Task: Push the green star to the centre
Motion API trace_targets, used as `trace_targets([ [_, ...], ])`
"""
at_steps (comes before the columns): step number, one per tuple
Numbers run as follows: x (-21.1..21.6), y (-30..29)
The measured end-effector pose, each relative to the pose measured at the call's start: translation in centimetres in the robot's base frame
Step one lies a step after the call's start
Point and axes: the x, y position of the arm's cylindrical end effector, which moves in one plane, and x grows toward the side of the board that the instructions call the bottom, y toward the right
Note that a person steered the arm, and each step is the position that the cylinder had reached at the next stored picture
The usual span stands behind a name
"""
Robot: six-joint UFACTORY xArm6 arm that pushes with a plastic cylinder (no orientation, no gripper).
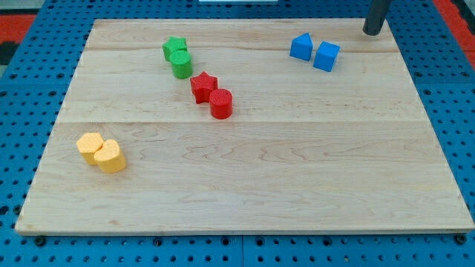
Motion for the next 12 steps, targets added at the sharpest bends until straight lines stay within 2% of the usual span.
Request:
trace_targets([
  [4, 0.0, 1.0],
  [6, 0.1, -0.6],
  [8, -1.9, -9.6],
  [9, -2.6, -16.9],
  [10, -2.7, -27.6],
  [11, -1.3, -36.4],
  [12, 3.7, -41.7],
])
